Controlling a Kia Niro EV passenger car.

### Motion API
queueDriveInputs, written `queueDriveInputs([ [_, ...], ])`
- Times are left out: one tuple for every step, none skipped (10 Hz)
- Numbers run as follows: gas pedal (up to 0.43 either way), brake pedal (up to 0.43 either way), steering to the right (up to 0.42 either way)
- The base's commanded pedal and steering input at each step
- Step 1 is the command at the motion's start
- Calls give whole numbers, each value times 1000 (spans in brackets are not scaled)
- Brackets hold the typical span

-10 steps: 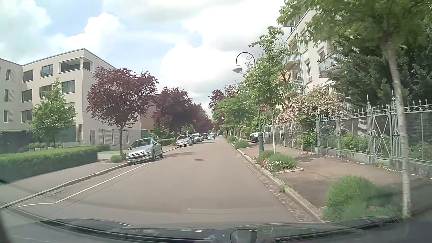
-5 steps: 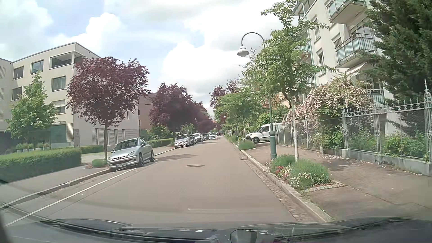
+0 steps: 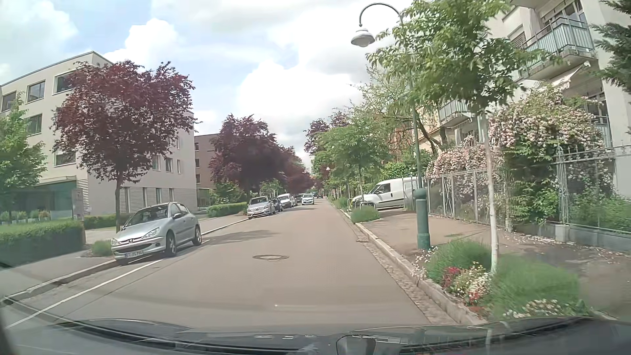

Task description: Follow the waypoints while adhering to traffic rules and regulations

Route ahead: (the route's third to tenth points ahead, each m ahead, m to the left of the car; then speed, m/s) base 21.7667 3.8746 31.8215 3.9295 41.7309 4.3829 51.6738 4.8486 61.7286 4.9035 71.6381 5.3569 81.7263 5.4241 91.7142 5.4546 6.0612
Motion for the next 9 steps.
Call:
queueDriveInputs([
  [28, 0, -1],
  [28, 0, -1],
  [28, 0, -1],
  [28, 0, -1],
  [28, 0, -1],
  [28, 0, -1],
  [28, 0, -1],
  [28, 0, -1],
  [28, 0, -1],
])
